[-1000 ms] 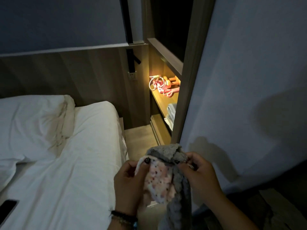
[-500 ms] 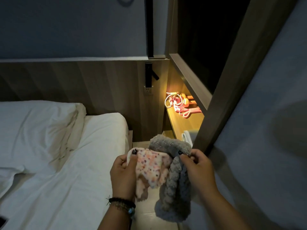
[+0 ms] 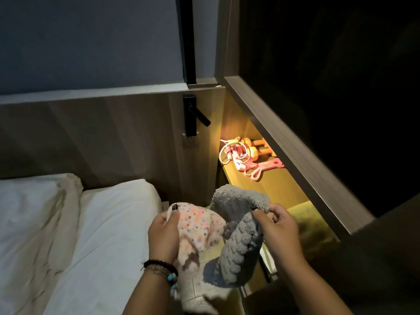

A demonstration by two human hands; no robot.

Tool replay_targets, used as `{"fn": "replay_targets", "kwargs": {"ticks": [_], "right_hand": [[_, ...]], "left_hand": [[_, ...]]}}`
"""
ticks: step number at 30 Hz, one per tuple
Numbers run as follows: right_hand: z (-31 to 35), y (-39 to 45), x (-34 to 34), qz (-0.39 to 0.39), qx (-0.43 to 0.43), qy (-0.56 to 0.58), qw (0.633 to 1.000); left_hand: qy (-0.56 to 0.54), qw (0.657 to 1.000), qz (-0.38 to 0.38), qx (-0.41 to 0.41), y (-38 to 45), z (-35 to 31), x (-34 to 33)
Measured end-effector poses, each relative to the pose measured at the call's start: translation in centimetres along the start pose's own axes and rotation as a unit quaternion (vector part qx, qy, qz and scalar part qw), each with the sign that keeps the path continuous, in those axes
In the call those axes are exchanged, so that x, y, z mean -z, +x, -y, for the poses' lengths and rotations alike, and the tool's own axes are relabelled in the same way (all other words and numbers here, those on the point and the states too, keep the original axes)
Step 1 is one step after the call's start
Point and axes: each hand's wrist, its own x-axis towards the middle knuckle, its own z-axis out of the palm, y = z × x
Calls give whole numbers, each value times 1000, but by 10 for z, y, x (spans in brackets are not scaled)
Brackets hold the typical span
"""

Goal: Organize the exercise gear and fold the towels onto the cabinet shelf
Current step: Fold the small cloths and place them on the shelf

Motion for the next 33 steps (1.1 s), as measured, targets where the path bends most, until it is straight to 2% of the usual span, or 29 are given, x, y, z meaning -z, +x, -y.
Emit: {"fn": "replay_targets", "kwargs": {"ticks": [3, 11, 15, 18, 21, 26, 30, 33], "right_hand": [[-5, 24, -8, -24, -24, 20, 999], [-12, 82, -10, -54, -74, 79, 993], [-12, 108, -11, -104, -90, 75, 988], [-15, 132, -18, -149, -120, 57, 980], [-19, 161, -36, -229, -169, 82, 955], [-37, 197, -65, -328, -204, 142, 911], [-57, 192, -78, -310, -177, 95, 929], [-76, 184, -82, -287, -175, 80, 939]], "left_hand": [[0, 1000, -5, 16, 39, -8, -31], [12, 995, 90, 47, 107, -34, -120], [33, 989, 130, 56, 140, -46, -172], [85, 983, 149, 62, 169, -41, -207], [212, 962, 166, 45, 211, -24, -236], [288, 917, 276, 9, 269, -5, -279], [314, 894, 319, -25, 286, 0, -309], [261, 894, 362, -40, 288, 8, -328]]}}
